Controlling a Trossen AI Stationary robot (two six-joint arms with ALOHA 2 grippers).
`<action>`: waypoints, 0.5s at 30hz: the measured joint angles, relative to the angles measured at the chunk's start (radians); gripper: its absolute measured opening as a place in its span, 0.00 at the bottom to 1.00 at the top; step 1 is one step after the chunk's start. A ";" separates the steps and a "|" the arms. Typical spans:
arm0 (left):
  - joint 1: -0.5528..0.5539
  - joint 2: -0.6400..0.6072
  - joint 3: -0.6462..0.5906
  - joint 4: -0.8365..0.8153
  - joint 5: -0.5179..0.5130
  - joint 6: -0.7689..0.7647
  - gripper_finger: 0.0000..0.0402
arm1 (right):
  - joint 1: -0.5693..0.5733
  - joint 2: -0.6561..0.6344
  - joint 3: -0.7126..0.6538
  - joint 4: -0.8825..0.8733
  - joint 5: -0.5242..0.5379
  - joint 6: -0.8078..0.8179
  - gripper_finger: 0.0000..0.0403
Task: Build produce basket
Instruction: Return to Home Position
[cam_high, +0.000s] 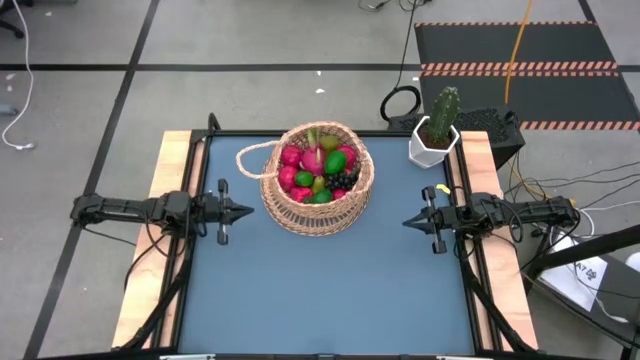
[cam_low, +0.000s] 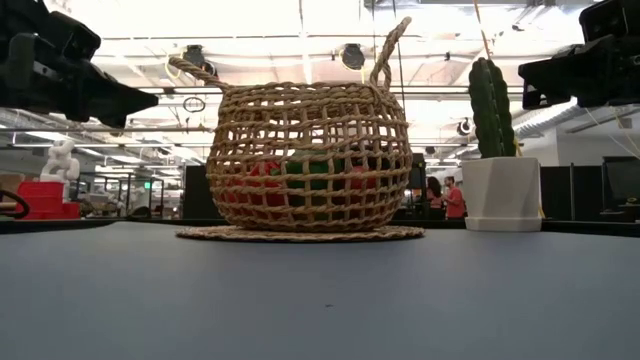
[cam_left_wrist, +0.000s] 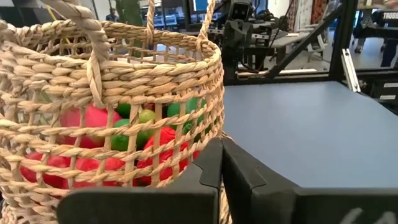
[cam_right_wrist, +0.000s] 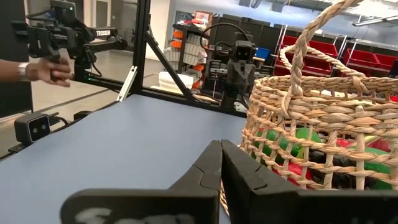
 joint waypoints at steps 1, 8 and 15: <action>0.000 0.000 0.000 0.000 0.000 -0.002 0.04 | 0.000 0.000 0.000 0.000 0.000 0.000 0.00; 0.000 0.000 -0.002 0.020 -0.004 0.000 0.08 | 0.000 0.000 0.000 0.000 0.000 0.000 0.00; 0.000 0.000 -0.002 0.028 -0.004 0.000 0.08 | 0.000 0.000 0.000 0.000 0.000 0.000 0.00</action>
